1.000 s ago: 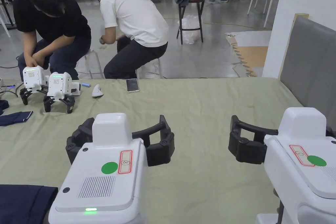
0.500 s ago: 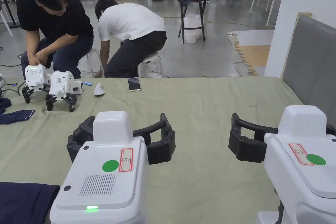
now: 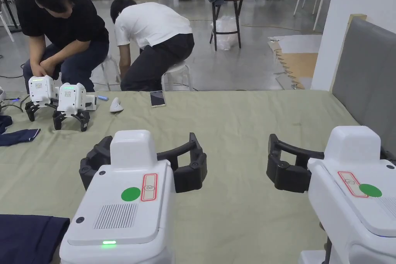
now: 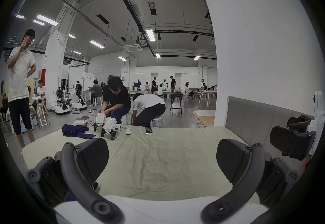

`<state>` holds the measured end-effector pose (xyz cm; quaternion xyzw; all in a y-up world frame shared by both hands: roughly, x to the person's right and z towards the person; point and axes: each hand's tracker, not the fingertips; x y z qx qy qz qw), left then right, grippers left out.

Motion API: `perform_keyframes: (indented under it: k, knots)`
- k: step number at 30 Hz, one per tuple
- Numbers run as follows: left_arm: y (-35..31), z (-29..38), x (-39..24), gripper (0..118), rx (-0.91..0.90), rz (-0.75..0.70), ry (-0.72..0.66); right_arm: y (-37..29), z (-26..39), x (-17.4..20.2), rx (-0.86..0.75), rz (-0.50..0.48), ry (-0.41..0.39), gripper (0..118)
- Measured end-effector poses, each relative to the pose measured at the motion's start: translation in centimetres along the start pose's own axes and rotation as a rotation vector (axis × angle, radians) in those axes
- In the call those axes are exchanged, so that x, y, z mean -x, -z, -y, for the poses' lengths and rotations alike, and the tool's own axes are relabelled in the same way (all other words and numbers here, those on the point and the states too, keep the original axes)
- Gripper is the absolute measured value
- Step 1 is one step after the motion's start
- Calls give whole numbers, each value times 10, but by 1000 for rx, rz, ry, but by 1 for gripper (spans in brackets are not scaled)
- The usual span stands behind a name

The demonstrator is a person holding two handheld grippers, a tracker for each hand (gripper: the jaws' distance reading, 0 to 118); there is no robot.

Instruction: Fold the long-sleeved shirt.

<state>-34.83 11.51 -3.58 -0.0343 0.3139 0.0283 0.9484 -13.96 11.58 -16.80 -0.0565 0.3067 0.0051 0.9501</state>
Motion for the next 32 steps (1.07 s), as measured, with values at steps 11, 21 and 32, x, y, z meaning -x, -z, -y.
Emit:
perform_keyframes:
  k: [11, 21, 32]
  knots:
    - [-4, -2, 1, 111, 4, 0, 1, -3, -1, 4, -3, 48, 2, 117]
    - [-7, -3, 0, 111, 3, 4, 0, -8, 0, 11, -14, 71, -30, 117]
    - [-6, -3, 1, 111, -1, 0, -5, -6, -1, 3, -5, 66, 13, 117]
